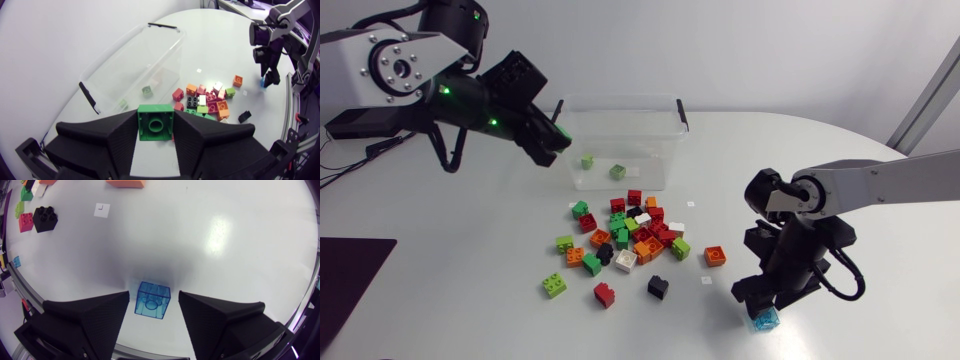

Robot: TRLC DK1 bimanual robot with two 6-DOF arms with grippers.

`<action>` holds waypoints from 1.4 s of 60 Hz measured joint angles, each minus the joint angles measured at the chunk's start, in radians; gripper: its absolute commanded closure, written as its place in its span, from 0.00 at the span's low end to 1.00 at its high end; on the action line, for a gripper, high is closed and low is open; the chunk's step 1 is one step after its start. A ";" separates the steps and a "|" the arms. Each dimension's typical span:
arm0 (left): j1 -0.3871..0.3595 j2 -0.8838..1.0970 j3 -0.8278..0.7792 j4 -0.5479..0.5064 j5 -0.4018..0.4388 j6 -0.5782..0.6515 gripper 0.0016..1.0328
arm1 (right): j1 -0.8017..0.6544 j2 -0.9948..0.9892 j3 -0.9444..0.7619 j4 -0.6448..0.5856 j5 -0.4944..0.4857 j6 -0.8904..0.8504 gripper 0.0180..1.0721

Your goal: Place the duplo bricks in the container

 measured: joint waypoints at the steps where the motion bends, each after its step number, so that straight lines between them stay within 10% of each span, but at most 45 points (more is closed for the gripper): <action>1: -0.002 0.008 0.008 0.010 0.001 -0.009 0.76 | 0.000 0.000 0.000 0.000 0.000 0.000 0.40; 15: -0.005 0.134 0.142 0.081 0.002 -0.136 0.76 | 0.000 0.015 -0.012 0.003 0.001 -0.007 0.70; 42: -0.003 0.372 0.350 0.125 0.001 -0.243 0.76 | 0.019 -0.022 0.090 -0.035 0.004 -0.011 0.75; 45: -0.002 0.397 0.373 0.129 -0.009 -0.254 0.68 | 0.032 -0.025 0.129 -0.036 0.004 -0.011 0.75; 50: 0.005 0.444 0.414 0.139 -0.017 -0.266 0.20 | 0.053 -0.026 0.192 -0.037 0.004 -0.011 0.75; 55: 0.016 0.484 0.444 0.143 -0.018 -0.267 0.05 | 0.074 -0.026 0.254 -0.037 0.004 -0.011 0.75; 84: 0.101 0.430 0.451 -0.006 0.031 -0.132 0.05 | 0.099 0.062 0.650 -0.027 -0.029 -0.006 0.75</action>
